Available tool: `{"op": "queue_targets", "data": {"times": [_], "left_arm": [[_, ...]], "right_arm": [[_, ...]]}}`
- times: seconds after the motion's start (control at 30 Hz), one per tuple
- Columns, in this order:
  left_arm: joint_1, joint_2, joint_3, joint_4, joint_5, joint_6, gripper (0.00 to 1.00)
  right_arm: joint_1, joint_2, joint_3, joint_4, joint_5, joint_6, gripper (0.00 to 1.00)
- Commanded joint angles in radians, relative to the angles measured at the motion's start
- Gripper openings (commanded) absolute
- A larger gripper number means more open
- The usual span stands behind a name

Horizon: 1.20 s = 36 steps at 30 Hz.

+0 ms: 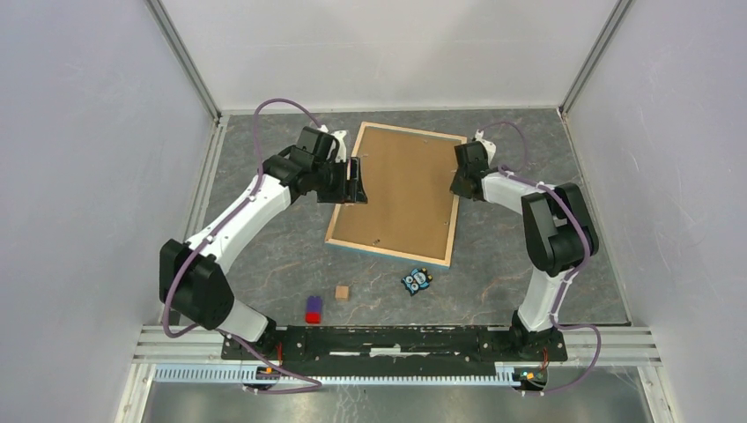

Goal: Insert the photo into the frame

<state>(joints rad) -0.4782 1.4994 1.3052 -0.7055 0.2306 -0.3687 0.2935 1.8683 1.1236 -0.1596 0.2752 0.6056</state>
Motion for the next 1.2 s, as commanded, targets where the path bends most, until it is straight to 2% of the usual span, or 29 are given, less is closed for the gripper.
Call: {"op": "queue_targets", "data": {"times": [0.0, 0.1, 0.23, 0.4, 0.63, 0.67, 0.7, 0.8, 0.87, 0.93, 1.0, 1.1, 1.17], "left_arm": [[-0.002, -0.051, -0.004, 0.051, 0.065, -0.021, 0.7], [-0.001, -0.075, -0.011, 0.069, 0.104, -0.034, 0.71], [0.011, -0.097, -0.025, 0.094, 0.156, -0.06, 0.72], [0.102, -0.098, -0.04, 0.123, 0.214, -0.102, 0.73], [0.229, -0.075, -0.077, 0.174, 0.232, -0.15, 0.76], [0.235, -0.063, -0.082, 0.178, 0.23, -0.153, 0.77], [0.24, -0.046, -0.085, 0.178, 0.231, -0.153, 0.77], [0.241, 0.008, -0.09, 0.177, 0.233, -0.153, 0.79], [0.24, 0.028, -0.083, 0.156, 0.187, -0.146, 0.81], [0.241, 0.008, -0.093, 0.158, 0.109, -0.135, 0.84], [0.239, -0.016, -0.113, 0.167, 0.041, -0.126, 0.89], [0.231, -0.021, -0.121, 0.151, -0.046, -0.118, 0.91], [0.19, -0.048, -0.137, 0.163, -0.147, -0.127, 0.91]], "right_arm": [[-0.046, 0.005, -0.043, -0.106, 0.04, 0.249, 0.0], [-0.046, -0.019, -0.099, -0.096, 0.012, 0.362, 0.0], [-0.006, -0.1, -0.257, 0.047, 0.0, 0.528, 0.0], [0.115, -0.156, -0.324, 0.032, 0.104, 0.757, 0.0], [0.291, -0.15, -0.321, 0.027, 0.206, 0.974, 0.2], [0.31, -0.151, -0.32, 0.037, 0.211, 0.978, 0.24], [0.323, -0.154, -0.319, 0.047, 0.209, 0.977, 0.32], [0.353, -0.194, -0.355, 0.124, 0.19, 0.902, 0.6], [0.361, -0.282, -0.449, 0.29, 0.193, 0.78, 0.76], [0.361, -0.376, -0.57, 0.449, 0.186, 0.681, 0.84], [0.348, -0.452, -0.637, 0.565, 0.16, 0.539, 0.87], [0.333, -0.504, -0.582, 0.492, 0.166, 0.256, 0.89], [0.334, -0.492, -0.476, 0.387, 0.178, 0.066, 0.89]]}}
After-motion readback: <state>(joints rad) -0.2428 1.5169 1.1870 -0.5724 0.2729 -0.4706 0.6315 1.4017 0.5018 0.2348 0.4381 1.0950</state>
